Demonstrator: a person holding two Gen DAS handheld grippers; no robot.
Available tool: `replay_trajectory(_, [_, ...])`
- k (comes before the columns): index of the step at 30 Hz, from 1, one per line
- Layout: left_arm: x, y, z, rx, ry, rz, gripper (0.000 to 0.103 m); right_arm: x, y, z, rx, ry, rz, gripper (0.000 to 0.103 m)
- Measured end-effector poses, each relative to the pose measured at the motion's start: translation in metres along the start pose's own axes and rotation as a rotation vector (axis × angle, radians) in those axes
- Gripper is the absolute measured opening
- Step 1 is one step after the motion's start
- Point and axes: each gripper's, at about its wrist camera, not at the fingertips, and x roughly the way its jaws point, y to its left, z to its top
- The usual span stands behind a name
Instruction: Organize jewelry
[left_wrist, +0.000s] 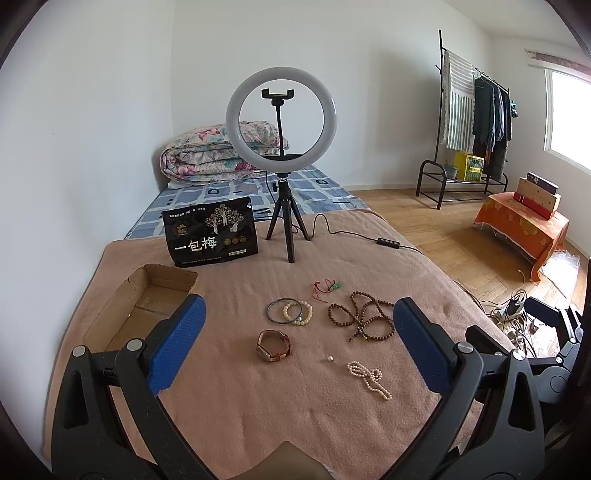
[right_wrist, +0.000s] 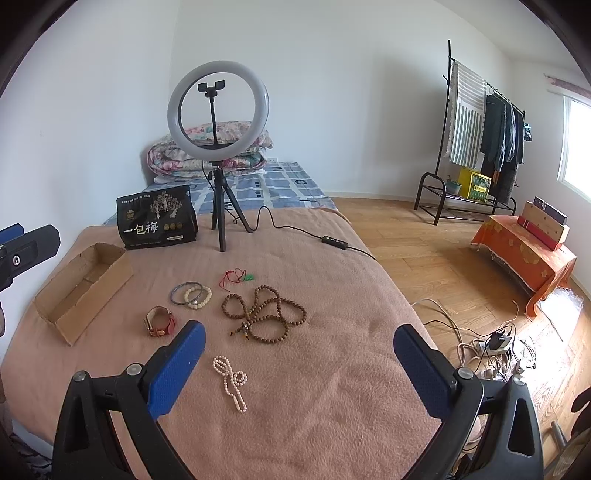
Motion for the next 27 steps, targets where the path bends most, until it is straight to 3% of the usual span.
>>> replay_trajectory(27, [0.0034, 0.0026, 0.0007, 0.0, 0.001, -0.004, 0.103, 0.0012, -0.0018, -0.0013, 0.007, 0.012, 0.006, 0.103])
